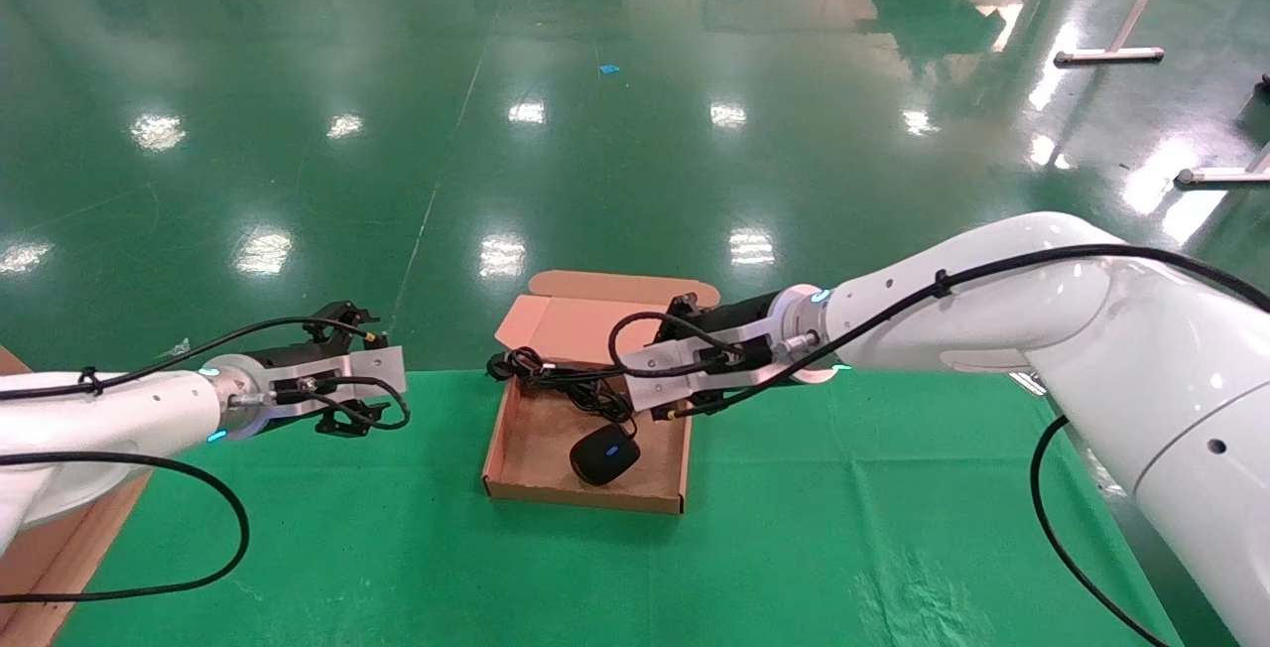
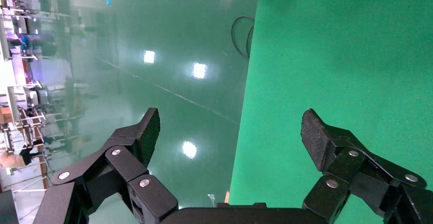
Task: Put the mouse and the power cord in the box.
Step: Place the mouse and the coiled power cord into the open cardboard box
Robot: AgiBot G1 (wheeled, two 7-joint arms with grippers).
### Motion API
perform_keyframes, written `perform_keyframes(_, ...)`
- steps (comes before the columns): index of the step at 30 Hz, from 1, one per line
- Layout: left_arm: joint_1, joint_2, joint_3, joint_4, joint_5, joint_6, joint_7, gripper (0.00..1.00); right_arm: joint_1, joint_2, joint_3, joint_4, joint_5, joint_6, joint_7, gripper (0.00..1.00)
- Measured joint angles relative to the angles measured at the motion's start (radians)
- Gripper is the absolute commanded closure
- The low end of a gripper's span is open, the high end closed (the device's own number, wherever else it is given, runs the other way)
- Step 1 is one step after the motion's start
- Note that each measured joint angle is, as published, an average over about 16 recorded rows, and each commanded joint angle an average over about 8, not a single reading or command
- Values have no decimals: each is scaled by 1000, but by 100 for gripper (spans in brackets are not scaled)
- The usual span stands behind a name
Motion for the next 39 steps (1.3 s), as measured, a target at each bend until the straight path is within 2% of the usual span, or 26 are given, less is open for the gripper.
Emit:
perform_keyframes(21,10,-8,-12,-24,-10,17,-17,0,-6,11,11,8,8,-9,5,0)
perform_keyframes(29,53,-56,-69,-120,-55,98,-95,0,-53,65,65,63,69,-55,52,0)
perform_keyframes(39,139,-152,-183,-312,-147,258,-250,0,-158,184,183,186,210,-155,157,0)
